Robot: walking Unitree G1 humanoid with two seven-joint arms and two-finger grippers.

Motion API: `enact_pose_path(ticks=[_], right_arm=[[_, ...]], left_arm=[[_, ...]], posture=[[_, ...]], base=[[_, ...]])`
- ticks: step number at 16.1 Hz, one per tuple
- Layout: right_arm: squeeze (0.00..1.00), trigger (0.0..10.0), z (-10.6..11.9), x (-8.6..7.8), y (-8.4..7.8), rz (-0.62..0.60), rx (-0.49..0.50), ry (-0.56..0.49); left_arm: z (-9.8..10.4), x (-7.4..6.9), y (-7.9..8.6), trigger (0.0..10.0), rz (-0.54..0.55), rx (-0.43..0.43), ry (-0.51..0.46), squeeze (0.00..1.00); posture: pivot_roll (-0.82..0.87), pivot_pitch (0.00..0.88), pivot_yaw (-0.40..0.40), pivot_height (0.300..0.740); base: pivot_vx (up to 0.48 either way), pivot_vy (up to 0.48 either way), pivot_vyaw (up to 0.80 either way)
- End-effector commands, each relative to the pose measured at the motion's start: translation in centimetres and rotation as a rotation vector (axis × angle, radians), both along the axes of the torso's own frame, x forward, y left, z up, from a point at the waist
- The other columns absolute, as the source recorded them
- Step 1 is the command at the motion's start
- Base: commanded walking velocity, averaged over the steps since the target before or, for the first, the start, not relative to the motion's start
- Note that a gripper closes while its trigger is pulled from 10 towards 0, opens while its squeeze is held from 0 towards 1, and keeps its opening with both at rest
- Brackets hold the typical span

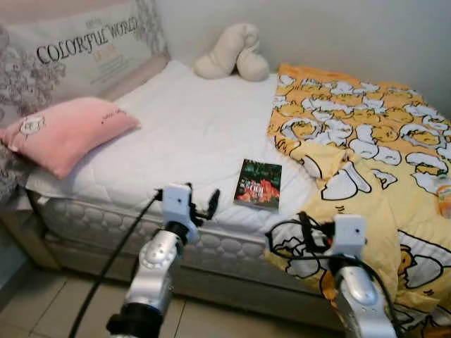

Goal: Clean up the room

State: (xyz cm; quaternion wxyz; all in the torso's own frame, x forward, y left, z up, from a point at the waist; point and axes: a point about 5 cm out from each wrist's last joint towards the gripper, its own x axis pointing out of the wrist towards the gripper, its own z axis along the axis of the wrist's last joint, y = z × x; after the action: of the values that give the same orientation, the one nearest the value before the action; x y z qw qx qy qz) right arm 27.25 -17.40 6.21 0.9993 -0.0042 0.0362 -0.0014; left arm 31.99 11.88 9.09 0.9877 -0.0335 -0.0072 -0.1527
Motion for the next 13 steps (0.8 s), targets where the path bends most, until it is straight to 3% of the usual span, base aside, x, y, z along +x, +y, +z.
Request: enact_pose_path(ticks=[1,7,13], right_arm=[[0.0,10.0,0.33,0.44,0.28,0.001,0.014,-0.01],[0.0,10.0,-0.05,0.24,0.65,0.025,0.002,0.007],[0.0,10.0,-0.09,-0.02,0.28,-0.013,0.023,-0.002]], left_arm=[[0.0,0.13,0.23,10.0,0.006,0.008,0.008,0.0],[-0.41,-0.13,-0.07,10.0,0.016,-0.015,0.036,0.0],[-0.26,-0.35,-0.04,10.0,0.008,0.017,0.012,0.0]], posture=[[0.07,0.0,-0.031,0.74],[0.06,0.0,-0.033,0.74],[0.06,0.0,-0.03,0.74]], base=[[0.48,0.0,0.0],[0.48,0.0,0.0],[0.48,0.0,0.0]])
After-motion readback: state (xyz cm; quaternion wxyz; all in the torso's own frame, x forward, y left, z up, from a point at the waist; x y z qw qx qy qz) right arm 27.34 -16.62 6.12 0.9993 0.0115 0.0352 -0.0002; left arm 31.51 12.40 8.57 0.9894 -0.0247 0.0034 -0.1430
